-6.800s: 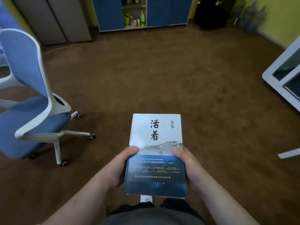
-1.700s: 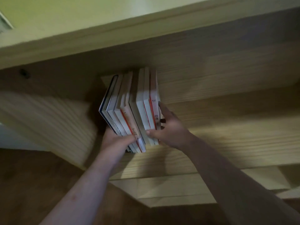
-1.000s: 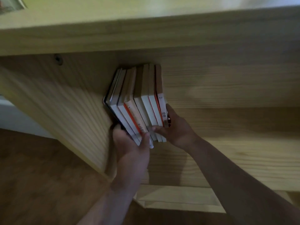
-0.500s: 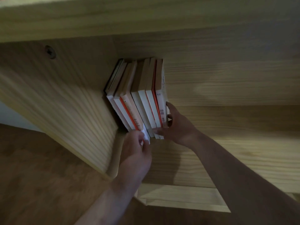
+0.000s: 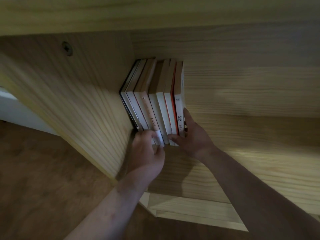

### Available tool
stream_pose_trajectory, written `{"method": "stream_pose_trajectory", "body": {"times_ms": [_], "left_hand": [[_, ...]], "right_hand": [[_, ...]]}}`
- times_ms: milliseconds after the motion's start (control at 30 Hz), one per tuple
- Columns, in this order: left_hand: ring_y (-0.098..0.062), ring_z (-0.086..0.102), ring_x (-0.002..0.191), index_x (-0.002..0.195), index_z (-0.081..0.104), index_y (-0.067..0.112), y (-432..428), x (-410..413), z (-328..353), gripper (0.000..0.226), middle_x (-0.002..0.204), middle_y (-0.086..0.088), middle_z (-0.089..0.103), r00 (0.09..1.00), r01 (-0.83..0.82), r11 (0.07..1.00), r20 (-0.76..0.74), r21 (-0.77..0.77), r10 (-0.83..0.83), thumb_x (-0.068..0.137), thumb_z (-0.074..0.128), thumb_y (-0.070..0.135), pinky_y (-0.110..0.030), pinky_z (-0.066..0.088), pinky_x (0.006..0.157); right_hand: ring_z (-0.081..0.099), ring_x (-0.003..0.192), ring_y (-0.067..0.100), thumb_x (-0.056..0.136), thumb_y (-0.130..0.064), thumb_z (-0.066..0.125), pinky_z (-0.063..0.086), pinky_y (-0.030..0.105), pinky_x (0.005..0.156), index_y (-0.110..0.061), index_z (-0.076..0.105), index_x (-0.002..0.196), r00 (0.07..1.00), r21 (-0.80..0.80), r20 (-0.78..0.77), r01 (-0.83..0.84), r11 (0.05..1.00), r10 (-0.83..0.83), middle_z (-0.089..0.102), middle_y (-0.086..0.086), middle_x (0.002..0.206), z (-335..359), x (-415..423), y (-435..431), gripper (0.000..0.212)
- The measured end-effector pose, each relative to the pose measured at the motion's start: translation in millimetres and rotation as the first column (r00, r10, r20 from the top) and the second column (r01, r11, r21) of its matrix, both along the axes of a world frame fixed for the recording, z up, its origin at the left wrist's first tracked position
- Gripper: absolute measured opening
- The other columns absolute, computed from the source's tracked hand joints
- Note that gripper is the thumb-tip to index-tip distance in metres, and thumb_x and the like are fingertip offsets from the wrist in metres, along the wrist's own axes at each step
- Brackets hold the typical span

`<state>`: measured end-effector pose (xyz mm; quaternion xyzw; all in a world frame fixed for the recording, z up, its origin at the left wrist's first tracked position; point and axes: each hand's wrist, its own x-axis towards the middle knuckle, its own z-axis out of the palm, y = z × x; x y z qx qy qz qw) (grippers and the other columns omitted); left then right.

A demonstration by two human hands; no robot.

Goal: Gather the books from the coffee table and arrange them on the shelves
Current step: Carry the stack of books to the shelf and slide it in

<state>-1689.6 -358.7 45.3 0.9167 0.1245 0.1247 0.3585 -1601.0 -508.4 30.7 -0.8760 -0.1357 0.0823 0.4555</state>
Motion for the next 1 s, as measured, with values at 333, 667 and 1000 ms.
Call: {"method": "stream_pose_trajectory", "body": {"times_ms": [333,667,1000], "left_hand": [[-0.010,0.050,0.107,0.116,0.037,0.039,3,1,-10,0.053,0.129,0.008,0.046,0.997,0.075,0.994,-0.032,0.082,-0.072,0.084,0.072,0.017,-0.031,0.049,0.083],[-0.011,0.046,0.114,0.125,0.054,0.031,6,-1,-11,0.040,0.128,0.010,0.046,0.957,0.115,0.993,-0.266,-0.002,-0.111,0.088,0.064,0.020,-0.026,0.038,0.091],[-0.011,0.055,0.107,0.110,0.052,0.048,16,-16,1,0.025,0.116,0.018,0.049,0.927,0.193,0.956,-0.279,-0.220,-0.251,0.093,0.062,0.033,-0.023,0.050,0.071]], "right_hand": [[0.062,0.121,0.025,0.077,-0.033,0.084,0.053,0.049,0.100,-0.037,-0.001,0.160,1.000,-0.103,0.017,0.011,0.995,-0.009,0.060,0.005,0.135,2,-1,1,0.119],[0.061,0.123,0.024,0.087,-0.031,0.074,0.052,0.048,0.104,-0.041,-0.002,0.160,0.996,-0.099,-0.083,-0.048,0.994,0.040,0.056,0.003,0.141,14,-7,-8,0.106],[0.055,0.131,0.024,0.093,-0.025,0.063,0.048,0.037,0.106,-0.025,0.042,0.153,0.981,-0.160,-0.105,0.143,0.977,-0.161,0.053,0.004,0.146,27,-73,-31,0.064]]}}
